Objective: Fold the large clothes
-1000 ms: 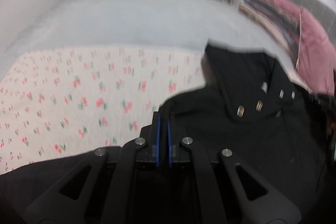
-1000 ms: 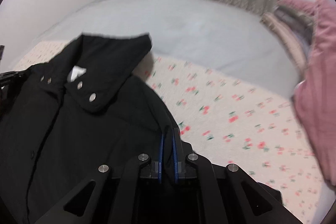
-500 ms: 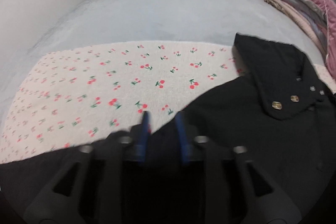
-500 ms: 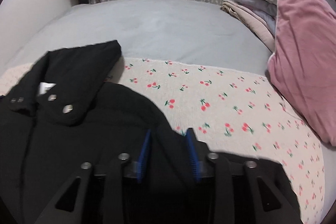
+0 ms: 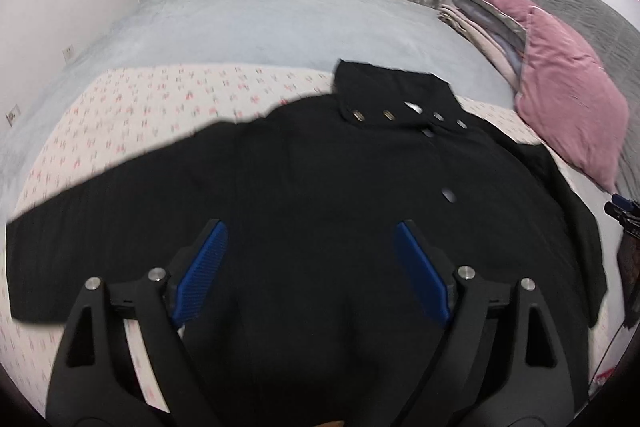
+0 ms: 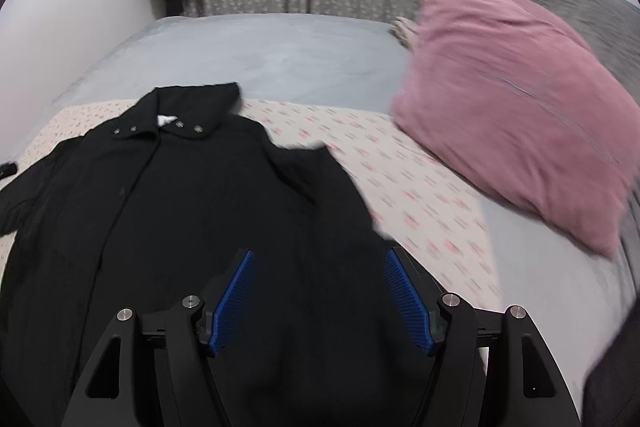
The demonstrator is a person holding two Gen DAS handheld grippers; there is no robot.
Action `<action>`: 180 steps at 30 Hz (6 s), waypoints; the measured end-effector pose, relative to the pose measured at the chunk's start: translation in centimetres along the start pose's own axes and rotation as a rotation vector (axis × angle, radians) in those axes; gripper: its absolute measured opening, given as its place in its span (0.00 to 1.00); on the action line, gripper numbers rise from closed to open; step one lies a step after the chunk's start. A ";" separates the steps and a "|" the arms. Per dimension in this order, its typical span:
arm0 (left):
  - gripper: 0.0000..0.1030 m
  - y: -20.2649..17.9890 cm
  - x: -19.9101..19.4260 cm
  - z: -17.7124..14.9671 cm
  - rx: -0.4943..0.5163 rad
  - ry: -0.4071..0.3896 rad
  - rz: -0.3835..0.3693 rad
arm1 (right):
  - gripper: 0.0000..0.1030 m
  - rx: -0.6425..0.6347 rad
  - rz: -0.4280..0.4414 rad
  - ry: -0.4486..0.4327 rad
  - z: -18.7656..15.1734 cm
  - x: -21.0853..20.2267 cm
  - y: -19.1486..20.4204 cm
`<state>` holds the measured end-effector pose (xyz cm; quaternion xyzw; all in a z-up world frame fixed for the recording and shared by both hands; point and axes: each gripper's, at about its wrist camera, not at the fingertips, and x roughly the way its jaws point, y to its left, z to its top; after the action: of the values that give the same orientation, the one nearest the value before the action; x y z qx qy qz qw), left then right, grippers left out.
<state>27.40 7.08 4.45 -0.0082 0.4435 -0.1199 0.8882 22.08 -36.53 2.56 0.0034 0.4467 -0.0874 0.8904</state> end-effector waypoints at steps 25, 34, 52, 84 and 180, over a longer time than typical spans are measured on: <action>0.84 -7.8 0.8 -13.7 0.087 -0.030 -0.156 | 0.09 -0.012 -0.052 0.266 -16.2 0.2 -4.2; 0.84 -7.7 1.2 -13.5 0.088 -0.053 -0.124 | 0.08 0.098 -0.433 0.116 -3.1 -3.6 -14.9; 0.84 -7.6 1.4 -13.6 0.067 -0.034 -0.152 | 0.78 0.854 -0.332 0.009 -12.5 -0.9 -26.8; 0.84 -2.9 4.5 -13.6 0.093 -0.002 0.003 | 0.73 0.371 -0.126 -0.110 -8.2 -0.3 0.3; 0.09 10.1 -9.2 -0.4 -0.310 -0.526 -0.002 | 0.81 0.297 0.009 0.034 -12.8 -3.3 15.1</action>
<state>23.86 18.97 10.21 -0.1748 0.2113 -0.0454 0.9606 12.33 -20.09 -3.58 0.1389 0.4440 -0.1485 0.8727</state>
